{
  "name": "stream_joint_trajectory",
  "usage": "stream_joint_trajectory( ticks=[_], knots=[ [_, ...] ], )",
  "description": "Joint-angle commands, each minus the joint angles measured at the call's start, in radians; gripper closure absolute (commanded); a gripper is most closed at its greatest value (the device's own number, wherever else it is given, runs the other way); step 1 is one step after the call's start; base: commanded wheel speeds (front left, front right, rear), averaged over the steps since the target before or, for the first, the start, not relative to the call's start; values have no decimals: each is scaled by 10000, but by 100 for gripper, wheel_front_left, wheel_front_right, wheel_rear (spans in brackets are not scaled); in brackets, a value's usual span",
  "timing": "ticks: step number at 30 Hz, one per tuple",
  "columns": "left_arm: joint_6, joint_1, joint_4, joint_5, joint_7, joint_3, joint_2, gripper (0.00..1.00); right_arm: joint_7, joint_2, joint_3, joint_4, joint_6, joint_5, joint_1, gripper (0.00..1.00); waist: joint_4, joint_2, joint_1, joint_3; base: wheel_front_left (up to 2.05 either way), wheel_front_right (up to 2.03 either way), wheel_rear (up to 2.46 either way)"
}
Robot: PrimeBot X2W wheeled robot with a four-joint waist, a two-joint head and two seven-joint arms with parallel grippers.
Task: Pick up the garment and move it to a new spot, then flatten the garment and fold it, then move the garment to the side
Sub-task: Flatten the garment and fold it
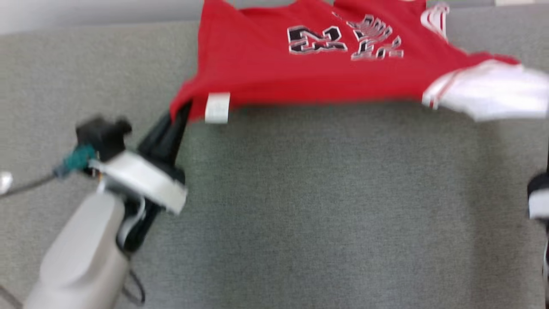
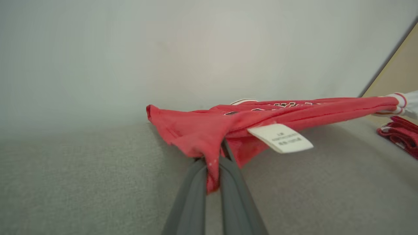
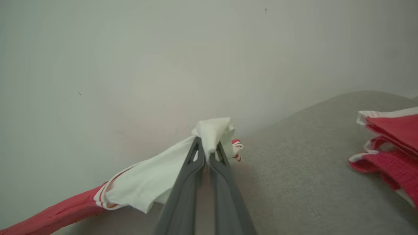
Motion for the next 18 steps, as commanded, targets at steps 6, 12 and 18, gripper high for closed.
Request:
stream_joint_trajectory(
  ticks=[6,12,18],
  knots=[
    [1003,3038,-1876,-249,886,-80,827,100,306,297,-306,-1140,-29,32,3066,100,-161,0,1,-1353,0,0,0],
    [2115,6014,-4065,-505,2047,-430,1424,100,664,658,-269,-1810,-28,-65,5544,100,-383,0,1,-2012,0,0,0],
    [2855,8013,-5927,-887,3363,-727,2051,100,1157,860,-193,-2574,-28,-95,7435,100,-324,0,1,-2192,0,0,0]
  ],
)
